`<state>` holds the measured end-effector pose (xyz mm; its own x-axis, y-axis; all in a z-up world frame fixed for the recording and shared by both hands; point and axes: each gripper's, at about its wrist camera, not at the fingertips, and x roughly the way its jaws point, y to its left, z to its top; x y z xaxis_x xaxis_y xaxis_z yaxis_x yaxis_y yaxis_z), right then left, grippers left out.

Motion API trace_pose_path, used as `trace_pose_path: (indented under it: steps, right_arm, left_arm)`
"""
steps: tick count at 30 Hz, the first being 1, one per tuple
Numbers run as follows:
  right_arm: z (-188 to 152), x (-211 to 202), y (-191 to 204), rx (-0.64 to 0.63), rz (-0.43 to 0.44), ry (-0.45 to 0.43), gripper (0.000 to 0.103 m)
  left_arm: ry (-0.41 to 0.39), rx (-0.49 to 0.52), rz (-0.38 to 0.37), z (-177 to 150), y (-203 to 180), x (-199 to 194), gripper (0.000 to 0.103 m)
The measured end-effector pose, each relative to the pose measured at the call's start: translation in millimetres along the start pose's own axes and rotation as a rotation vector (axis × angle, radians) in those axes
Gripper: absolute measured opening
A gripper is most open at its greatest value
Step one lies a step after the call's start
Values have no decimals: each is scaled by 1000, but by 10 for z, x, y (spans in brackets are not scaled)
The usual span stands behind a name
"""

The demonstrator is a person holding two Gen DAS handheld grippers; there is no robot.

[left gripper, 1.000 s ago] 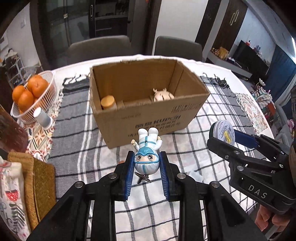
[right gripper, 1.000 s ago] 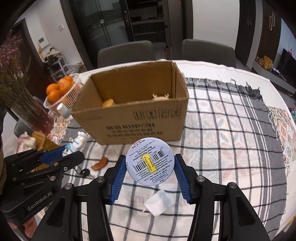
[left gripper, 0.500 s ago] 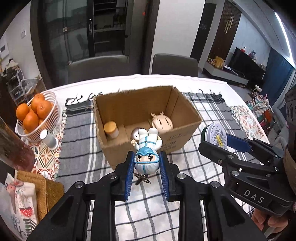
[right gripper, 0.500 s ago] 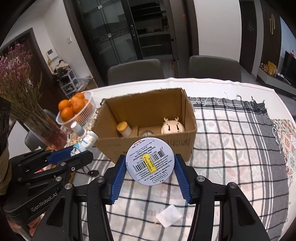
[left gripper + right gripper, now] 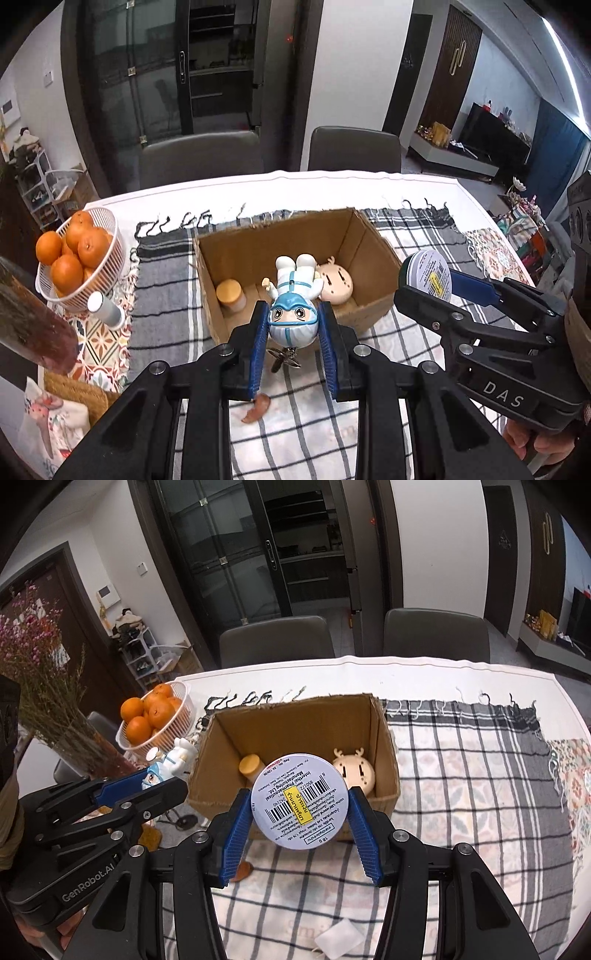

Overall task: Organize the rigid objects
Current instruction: 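Lift and carry the figurine with the left tool while the right tool carries the tin to the box, then lower the figurine into the box while the right tool releases the tin inside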

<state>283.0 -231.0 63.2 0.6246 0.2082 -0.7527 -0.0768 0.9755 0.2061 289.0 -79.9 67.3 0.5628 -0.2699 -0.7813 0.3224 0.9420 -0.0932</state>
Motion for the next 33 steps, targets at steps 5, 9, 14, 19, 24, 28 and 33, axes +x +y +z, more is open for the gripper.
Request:
trace_pose_path:
  steps: [5, 9, 14, 19, 24, 28, 33]
  right_arm:
    - [136, 80, -14, -8, -5, 1, 53]
    - [207, 186, -36, -11, -10, 13, 53]
    - [276, 349, -78, -11, -12, 36, 53]
    - [312, 534, -122, -10, -21, 65, 53]
    - [315, 735, -165, -7, -30, 104, 53]
    - [298, 873, -195, -5, -36, 131, 53]
    - [278, 996, -235, 1, -41, 157, 53]
  left_arm:
    - [4, -9, 2, 134, 50, 117, 27]
    - [17, -15, 5, 206, 90, 238, 27]
    - [33, -18, 11, 294, 123, 389, 27]
    - [72, -28, 21, 309, 191, 603, 27]
    - [113, -30, 29, 293, 225, 796, 27]
    - [142, -24, 43, 258, 244, 921, 27]
    - [182, -26, 43, 225, 265, 1054, 27]
